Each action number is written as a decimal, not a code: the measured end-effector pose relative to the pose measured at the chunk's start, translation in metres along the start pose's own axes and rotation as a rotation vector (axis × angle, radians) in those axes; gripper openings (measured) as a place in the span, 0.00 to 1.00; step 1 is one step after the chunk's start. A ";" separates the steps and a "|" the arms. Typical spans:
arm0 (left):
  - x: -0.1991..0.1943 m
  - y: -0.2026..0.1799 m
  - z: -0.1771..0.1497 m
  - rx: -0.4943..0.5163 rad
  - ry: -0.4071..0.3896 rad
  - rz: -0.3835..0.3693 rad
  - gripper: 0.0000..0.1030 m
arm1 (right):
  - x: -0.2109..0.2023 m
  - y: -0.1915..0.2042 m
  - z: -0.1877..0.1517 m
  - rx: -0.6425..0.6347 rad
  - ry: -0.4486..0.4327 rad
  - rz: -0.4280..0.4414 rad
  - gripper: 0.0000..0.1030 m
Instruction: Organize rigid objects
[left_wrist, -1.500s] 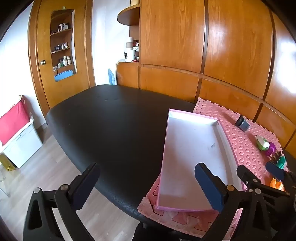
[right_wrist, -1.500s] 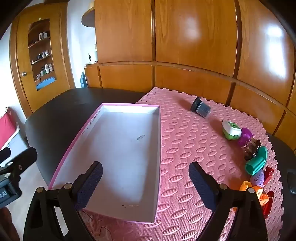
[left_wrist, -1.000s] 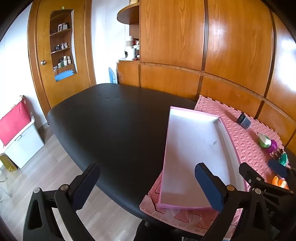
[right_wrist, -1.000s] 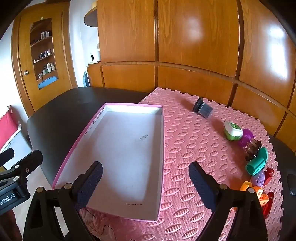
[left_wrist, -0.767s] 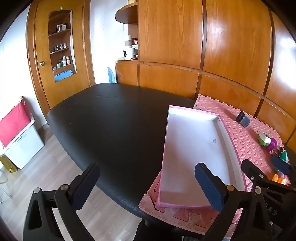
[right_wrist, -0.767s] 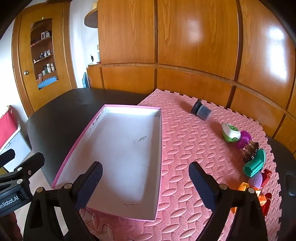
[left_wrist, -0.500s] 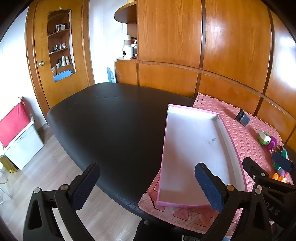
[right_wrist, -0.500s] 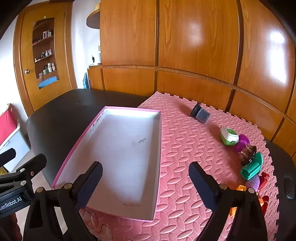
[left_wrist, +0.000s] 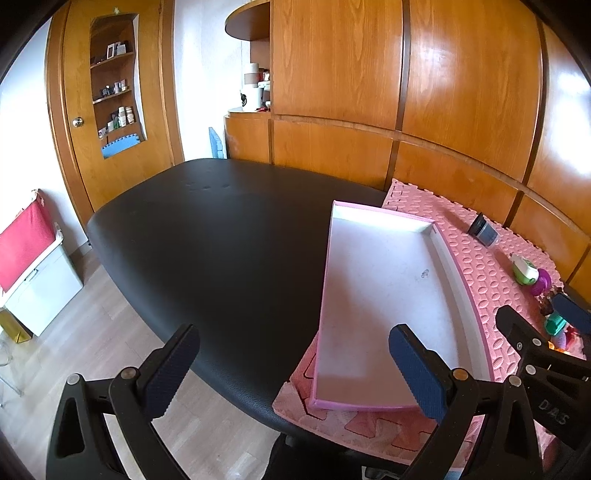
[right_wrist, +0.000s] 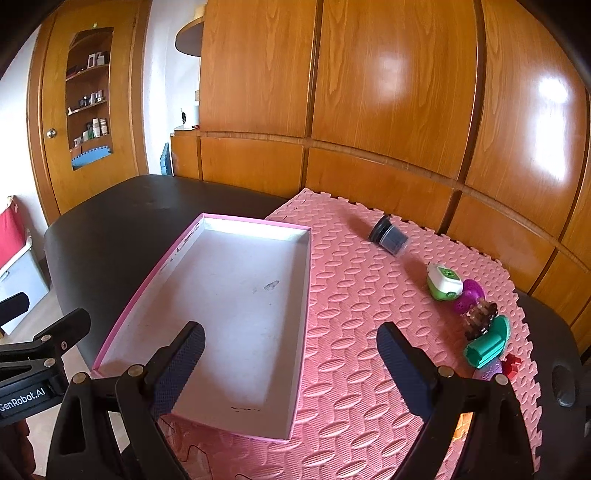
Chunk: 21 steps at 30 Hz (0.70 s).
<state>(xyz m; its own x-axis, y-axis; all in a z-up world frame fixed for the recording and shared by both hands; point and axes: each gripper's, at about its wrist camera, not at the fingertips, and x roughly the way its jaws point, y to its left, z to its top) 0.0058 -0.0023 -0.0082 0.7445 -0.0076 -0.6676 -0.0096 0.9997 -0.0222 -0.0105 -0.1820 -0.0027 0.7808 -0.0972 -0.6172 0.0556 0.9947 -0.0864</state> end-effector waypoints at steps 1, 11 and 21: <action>0.000 -0.001 0.000 0.002 0.001 -0.002 1.00 | 0.000 0.000 0.000 -0.001 -0.002 -0.002 0.93; 0.003 -0.012 0.000 0.021 0.014 -0.020 1.00 | 0.002 -0.007 0.000 0.005 -0.004 -0.009 0.93; 0.004 -0.020 0.002 0.032 0.028 -0.067 1.00 | 0.004 -0.018 -0.003 0.021 0.006 -0.018 0.93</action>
<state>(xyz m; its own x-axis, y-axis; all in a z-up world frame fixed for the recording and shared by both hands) 0.0103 -0.0226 -0.0094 0.7237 -0.0746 -0.6861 0.0612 0.9972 -0.0439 -0.0100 -0.2004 -0.0064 0.7757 -0.1149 -0.6205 0.0826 0.9933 -0.0807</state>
